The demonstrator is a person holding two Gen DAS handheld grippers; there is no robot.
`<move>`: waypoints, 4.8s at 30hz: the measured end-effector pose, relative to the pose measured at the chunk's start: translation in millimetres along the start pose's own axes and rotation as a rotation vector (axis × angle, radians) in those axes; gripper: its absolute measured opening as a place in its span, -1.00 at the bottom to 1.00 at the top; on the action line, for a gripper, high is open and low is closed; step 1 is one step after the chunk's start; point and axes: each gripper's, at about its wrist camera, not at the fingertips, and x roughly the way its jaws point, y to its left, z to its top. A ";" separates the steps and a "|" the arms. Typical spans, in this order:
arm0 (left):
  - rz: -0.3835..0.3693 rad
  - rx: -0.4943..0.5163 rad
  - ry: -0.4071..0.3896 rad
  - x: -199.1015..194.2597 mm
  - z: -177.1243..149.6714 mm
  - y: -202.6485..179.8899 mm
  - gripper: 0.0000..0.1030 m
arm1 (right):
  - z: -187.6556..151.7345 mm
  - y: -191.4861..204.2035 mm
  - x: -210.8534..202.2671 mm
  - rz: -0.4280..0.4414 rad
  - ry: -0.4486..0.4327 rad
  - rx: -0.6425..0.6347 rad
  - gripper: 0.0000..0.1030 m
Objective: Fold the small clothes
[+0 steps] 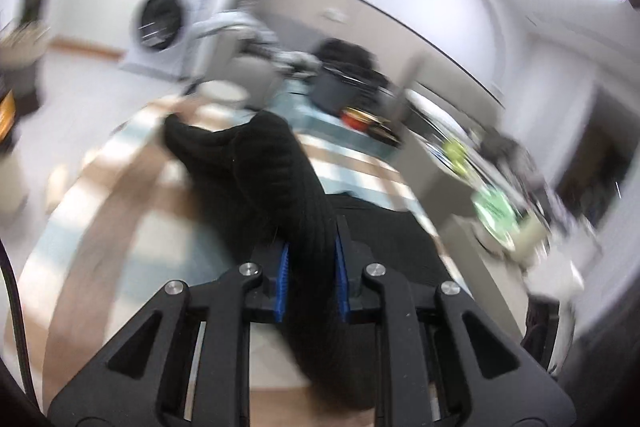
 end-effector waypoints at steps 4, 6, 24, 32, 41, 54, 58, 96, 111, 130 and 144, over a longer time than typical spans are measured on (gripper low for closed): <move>-0.155 0.185 0.103 50.6 5.3 -90.5 -0.70 | 2.4 -21.3 -23.7 -0.037 -0.047 0.053 -0.40; -0.229 0.244 0.172 70.7 -6.9 -127.6 -0.70 | 1.5 -37.7 -41.3 -0.079 -0.078 0.084 -0.39; -0.276 0.215 0.467 107.4 -92.9 -116.1 -0.14 | 13.8 -94.2 -71.4 -0.050 -0.092 0.202 -0.33; -0.189 0.128 0.451 96.0 -95.1 -60.0 -0.14 | 8.4 -79.0 -56.5 -0.009 -0.018 0.250 0.06; -0.150 0.071 0.413 88.2 -89.5 -27.6 -0.14 | 8.7 -94.3 -36.4 0.020 -0.029 0.436 -0.34; -0.083 0.000 0.425 91.2 -89.6 -3.6 -0.14 | -16.1 -82.6 -59.1 -0.130 -0.026 0.291 -0.67; -0.084 0.010 0.445 97.9 -97.1 -7.4 -0.14 | -11.0 -90.4 -81.6 -0.120 -0.095 0.292 -0.16; -0.122 -0.008 0.528 122.5 -114.8 -16.1 -0.13 | 48.3 -102.7 -37.3 0.005 0.056 0.138 -0.20; -0.121 -0.011 0.537 126.3 -113.7 -22.2 -0.12 | 26.7 -88.4 -35.4 -0.099 0.077 0.075 -0.89; -0.035 0.014 0.448 141.2 -106.1 -19.1 -0.76 | 49.1 -112.7 7.8 -0.138 0.021 0.127 -0.62; 0.197 -0.167 0.298 97.0 -50.5 113.3 -0.77 | 65.4 8.4 82.3 0.109 0.094 0.021 -0.62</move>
